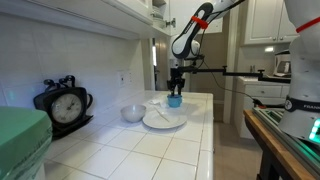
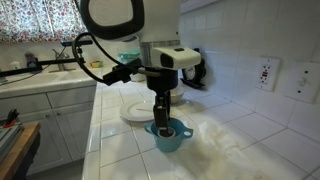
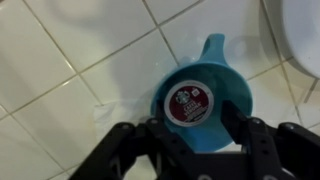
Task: Remove the container from the blue cup and put it on the countertop
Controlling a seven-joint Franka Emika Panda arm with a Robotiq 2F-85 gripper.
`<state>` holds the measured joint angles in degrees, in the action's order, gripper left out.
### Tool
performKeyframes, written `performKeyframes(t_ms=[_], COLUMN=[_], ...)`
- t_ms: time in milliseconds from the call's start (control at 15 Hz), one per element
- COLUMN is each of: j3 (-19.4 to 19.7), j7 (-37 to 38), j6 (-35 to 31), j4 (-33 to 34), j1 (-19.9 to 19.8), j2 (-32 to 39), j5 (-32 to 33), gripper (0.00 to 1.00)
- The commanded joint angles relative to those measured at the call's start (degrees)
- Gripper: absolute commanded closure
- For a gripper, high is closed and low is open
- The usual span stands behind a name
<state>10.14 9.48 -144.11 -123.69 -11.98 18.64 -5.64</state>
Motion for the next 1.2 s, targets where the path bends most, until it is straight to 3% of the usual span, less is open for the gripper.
performKeyframes(t_ms=[0,133,200,267,533,667,733,1000,1133], j3=[-0.11,-0.06,-0.06,-0.03,0.03,0.01,0.02,0.18,0.28], j7=[-0.94,-0.91,-0.91,-0.86,-0.73,-0.76,-0.79,-0.78,-0.76], j6=[1.42,1.56,1.63,1.69,1.97,2.13,2.21,2.35,2.39], j4=[1.36,1.41,1.42,1.41,1.39,1.43,1.45,1.52,1.58], j1=[-0.15,-0.18,-0.19,-0.18,-0.08,-0.1,-0.13,-0.26,-0.29], j2=[0.91,1.08,1.15,1.21,1.65,1.8,1.83,2.1,2.31], j5=[-1.31,-1.27,-1.27,-1.21,-0.97,-1.01,-1.04,-0.96,-0.87], gripper=[0.5,0.65,0.67,0.63,0.33,0.28,0.35,0.43,0.39])
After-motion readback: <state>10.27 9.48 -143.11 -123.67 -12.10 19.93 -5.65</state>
